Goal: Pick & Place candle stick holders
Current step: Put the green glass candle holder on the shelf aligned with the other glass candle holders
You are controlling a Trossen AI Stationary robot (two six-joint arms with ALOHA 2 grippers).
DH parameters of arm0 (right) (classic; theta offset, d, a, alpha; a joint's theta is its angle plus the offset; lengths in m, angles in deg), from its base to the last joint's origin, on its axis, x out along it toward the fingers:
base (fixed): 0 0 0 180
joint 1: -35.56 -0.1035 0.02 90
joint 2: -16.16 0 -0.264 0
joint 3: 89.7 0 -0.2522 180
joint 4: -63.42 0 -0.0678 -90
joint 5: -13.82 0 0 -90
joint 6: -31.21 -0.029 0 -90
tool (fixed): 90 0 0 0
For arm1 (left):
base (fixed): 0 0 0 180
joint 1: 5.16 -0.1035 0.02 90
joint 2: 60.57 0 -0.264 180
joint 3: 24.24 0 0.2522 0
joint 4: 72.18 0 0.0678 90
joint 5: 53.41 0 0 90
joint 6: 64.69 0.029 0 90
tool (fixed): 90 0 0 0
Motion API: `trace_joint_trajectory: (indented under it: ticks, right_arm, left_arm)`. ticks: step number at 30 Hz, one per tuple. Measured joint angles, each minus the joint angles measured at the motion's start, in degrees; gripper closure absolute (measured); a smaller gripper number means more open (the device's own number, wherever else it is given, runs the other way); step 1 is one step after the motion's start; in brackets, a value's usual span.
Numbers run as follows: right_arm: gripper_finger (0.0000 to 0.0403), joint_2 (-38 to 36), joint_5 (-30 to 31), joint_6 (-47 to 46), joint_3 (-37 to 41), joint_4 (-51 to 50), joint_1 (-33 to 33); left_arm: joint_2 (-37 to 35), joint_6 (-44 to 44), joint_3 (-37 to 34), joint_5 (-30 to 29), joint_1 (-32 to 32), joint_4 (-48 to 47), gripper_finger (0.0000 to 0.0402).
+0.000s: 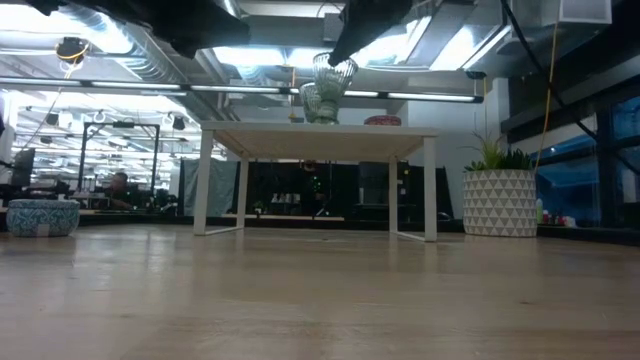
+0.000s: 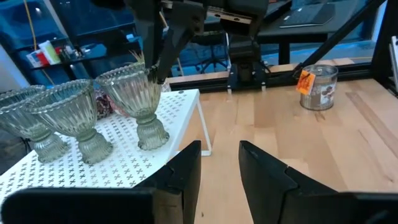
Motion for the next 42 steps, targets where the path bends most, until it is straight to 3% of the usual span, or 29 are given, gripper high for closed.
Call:
trace_joint_trajectory:
  ticks: [29, 42]
  right_arm:
    - [0.0376, 2.03, 1.09, 11.11, 0.00, 2.18, -2.05]
    - [0.0376, 1.79, 2.81, 11.21, 0.00, 1.30, -2.03]
  left_arm:
    - [0.04, 0.02, 0.00, -0.03, 0.00, -0.24, 0.0297]
    - [0.04, 0.02, 0.00, -0.01, 0.00, -0.59, 0.0297]
